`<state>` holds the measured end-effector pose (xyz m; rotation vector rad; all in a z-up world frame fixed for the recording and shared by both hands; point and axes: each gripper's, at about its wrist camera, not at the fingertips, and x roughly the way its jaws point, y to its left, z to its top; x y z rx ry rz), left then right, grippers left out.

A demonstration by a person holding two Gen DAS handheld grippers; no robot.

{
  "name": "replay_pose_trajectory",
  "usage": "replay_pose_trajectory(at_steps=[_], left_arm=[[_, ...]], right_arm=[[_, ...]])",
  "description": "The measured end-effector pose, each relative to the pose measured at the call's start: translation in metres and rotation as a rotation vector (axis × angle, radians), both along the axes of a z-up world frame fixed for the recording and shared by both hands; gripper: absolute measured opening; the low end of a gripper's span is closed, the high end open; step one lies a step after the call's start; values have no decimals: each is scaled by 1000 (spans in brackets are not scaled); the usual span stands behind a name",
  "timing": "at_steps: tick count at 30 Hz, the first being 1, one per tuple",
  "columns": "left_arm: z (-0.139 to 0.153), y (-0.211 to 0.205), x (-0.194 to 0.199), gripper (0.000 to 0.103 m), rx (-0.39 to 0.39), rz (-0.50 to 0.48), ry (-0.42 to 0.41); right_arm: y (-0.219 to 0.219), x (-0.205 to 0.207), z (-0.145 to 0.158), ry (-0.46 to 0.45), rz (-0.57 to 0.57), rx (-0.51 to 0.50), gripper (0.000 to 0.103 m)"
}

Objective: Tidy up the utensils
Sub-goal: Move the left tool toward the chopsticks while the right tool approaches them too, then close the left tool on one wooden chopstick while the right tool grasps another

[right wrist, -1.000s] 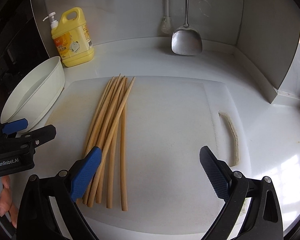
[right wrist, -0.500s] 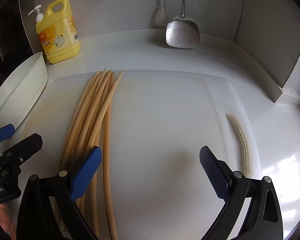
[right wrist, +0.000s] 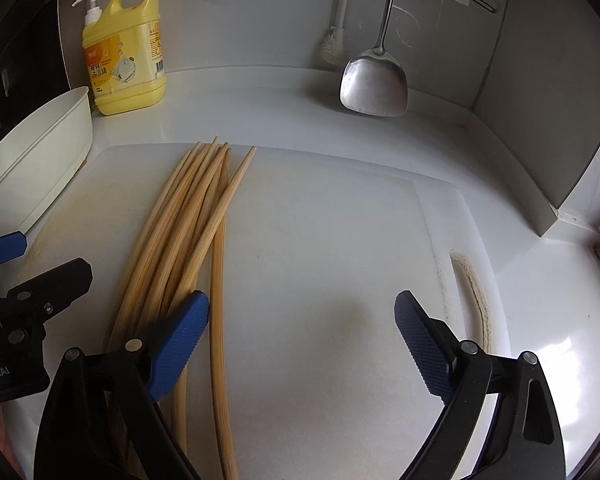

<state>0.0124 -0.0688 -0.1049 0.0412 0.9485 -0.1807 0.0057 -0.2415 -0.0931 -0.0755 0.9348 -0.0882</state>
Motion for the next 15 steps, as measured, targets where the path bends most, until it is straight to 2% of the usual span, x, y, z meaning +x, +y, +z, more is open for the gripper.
replay_pose_trajectory(at_steps=[3,6,9,11,13,15], left_arm=[[-2,-3,1,97,-9,0,3],[-2,-4,1,97,-23,4,2],[-3,-6,2,97,-33,0,6],[-3,-8,2,97,-39,-5,8],[-4,-11,3,97,-22,-10,9],[-6,-14,3,97,-8,-15,9]], right_arm=[[5,2,2,-16,25,-23,79],[6,3,2,-18,43,-5,69],[5,3,3,-20,64,10,57],[3,2,3,-22,64,10,44],[-3,1,3,-20,51,33,39],[-11,2,2,-17,36,57,39]])
